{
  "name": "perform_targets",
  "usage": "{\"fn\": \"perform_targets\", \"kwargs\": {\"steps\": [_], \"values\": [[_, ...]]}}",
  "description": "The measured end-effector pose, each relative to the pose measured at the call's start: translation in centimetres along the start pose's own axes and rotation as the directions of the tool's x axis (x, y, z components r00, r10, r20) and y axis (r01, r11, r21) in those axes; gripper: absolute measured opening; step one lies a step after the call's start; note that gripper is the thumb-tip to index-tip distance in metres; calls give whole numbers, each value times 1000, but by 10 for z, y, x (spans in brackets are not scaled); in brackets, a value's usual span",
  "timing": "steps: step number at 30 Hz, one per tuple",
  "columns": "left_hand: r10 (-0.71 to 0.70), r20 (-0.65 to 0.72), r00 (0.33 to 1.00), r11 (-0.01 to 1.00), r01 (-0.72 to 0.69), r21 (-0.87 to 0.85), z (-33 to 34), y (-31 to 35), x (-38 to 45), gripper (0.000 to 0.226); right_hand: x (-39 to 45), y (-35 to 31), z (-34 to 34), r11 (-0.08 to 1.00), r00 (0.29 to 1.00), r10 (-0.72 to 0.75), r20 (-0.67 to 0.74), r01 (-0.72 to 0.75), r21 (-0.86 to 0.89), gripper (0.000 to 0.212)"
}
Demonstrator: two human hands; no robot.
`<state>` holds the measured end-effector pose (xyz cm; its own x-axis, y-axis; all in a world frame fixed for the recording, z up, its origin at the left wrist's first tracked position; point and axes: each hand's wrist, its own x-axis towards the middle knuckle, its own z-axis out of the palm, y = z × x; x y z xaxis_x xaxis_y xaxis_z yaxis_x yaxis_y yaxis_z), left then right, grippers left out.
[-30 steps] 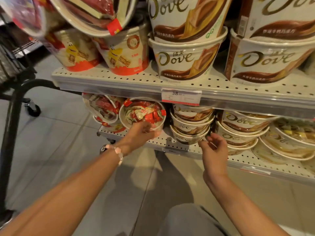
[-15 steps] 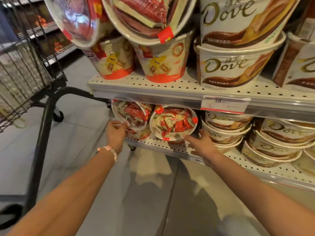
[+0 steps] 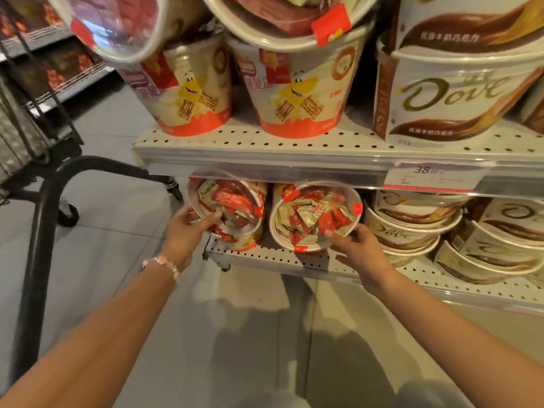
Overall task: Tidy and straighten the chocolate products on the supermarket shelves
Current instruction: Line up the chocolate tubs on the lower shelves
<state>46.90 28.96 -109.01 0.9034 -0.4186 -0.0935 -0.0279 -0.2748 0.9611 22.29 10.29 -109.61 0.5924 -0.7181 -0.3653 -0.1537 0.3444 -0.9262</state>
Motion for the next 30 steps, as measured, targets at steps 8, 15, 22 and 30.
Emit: {"fn": "perform_targets", "kwargs": {"steps": [8,15,22,30], "values": [[70,-70,995,995,-74,-60,2,3,-10,38,-8,7,-6,983,980,-180,-91,175,-58,30],[216,-62,974,976,-218,-22,5,20,-27,25,-25,-3,-13,936,937,-348,-28,345,-71,28],[240,39,970,969,-237,-71,8,50,-20,23,-28,-32,2,944,933,-326,-150,331,7,20],[-54,-29,998,904,36,-426,5,53,-2,14,-15,-38,10,959,980,-144,-138,173,223,22]]}}
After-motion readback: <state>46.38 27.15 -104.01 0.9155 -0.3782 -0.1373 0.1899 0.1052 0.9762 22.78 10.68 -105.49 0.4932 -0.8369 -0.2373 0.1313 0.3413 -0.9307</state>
